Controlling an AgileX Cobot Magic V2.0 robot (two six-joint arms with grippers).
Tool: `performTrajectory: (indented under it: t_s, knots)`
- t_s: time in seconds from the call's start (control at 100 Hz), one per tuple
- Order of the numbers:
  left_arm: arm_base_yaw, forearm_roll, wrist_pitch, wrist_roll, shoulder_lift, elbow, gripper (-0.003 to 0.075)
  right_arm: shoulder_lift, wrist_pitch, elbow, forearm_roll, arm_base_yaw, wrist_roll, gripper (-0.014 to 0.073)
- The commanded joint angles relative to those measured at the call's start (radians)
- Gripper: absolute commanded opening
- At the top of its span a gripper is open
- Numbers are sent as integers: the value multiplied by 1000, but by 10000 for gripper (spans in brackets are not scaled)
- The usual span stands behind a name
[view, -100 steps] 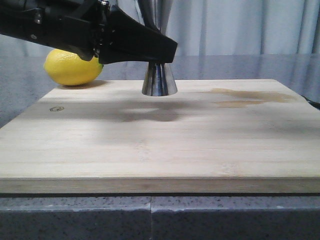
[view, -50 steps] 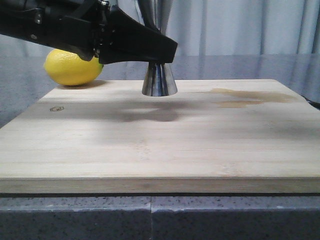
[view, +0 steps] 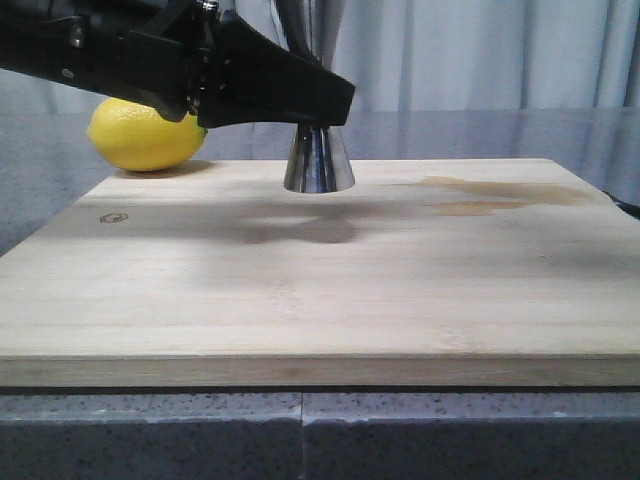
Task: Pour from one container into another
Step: 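Tilt the beaker with the right gripper over the jigger cup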
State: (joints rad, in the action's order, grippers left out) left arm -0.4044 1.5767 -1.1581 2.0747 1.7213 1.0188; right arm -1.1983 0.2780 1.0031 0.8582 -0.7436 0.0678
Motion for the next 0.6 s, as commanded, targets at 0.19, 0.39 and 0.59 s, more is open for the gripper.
performTrajectory:
  t_s: [0.19, 0.39, 0.59]
  knots:
    - [-8, 68, -110, -6, -51, 29, -13, 33, -44, 39, 35, -1, -1, 164]
    - [-8, 68, -110, -6, -51, 29, -13, 33, -43, 39, 47, -1, 1, 164]
    - [-8, 67, -110, -22, -51, 29, -13, 31, -43, 39, 51, -1, 1, 164]
